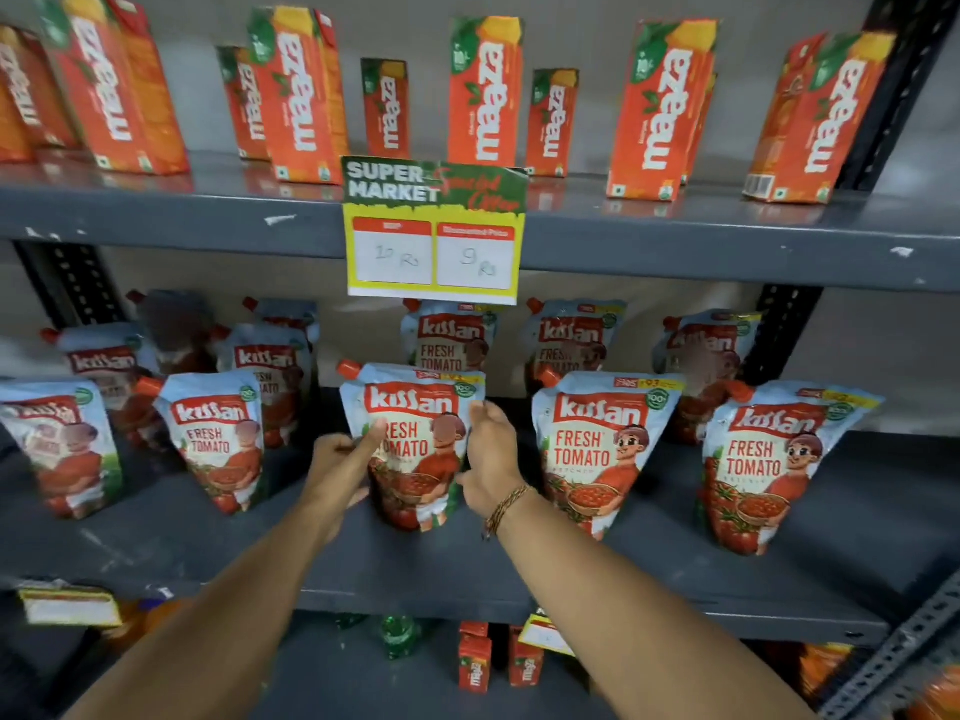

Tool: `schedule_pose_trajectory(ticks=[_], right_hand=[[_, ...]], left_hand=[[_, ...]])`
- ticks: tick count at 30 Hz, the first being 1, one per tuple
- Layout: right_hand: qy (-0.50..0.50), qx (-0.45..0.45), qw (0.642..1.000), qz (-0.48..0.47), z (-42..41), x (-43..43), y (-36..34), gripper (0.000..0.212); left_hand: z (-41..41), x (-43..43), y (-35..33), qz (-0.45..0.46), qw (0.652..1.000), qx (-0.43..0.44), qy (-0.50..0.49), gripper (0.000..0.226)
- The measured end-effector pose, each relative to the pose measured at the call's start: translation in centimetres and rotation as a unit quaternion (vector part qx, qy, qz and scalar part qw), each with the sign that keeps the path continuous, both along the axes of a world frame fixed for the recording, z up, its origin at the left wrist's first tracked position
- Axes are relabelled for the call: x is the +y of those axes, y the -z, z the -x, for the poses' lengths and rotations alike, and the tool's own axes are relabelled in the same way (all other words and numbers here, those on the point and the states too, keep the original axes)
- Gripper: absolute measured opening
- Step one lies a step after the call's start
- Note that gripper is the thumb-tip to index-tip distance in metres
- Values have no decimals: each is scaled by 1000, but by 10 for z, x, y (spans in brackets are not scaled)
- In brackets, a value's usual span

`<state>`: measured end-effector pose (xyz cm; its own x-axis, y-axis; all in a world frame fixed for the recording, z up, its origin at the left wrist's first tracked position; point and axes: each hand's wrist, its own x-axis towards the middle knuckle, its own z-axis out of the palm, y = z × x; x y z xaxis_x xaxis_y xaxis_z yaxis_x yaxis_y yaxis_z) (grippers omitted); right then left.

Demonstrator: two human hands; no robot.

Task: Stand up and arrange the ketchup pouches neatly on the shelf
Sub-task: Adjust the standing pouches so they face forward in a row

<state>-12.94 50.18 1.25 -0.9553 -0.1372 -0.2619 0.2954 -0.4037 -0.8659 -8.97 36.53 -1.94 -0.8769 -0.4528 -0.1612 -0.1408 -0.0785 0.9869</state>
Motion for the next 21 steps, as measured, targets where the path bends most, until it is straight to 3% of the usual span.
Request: schedule_pose_trajectory(ticks=[1, 4, 7, 14, 21], right_hand=[[8, -3, 1000, 4, 2, -4, -2, 22], [22, -1, 1000, -8, 5, -12, -3, 25], [32, -5, 999, -18, 5, -10, -7, 24], [40, 1, 998, -47, 11, -5, -15, 23], [59, 11, 996, -72, 14, -2, -16, 26]], left_hand=[[3, -2, -6, 7, 1000, 12, -10, 25], [10, -10, -19, 34, 997, 47, -57, 31], [18, -12, -28, -12, 998, 58, -22, 13], [24, -8, -30, -72, 996, 55, 22, 15], [25, -5, -31, -56, 995, 60, 53, 17]])
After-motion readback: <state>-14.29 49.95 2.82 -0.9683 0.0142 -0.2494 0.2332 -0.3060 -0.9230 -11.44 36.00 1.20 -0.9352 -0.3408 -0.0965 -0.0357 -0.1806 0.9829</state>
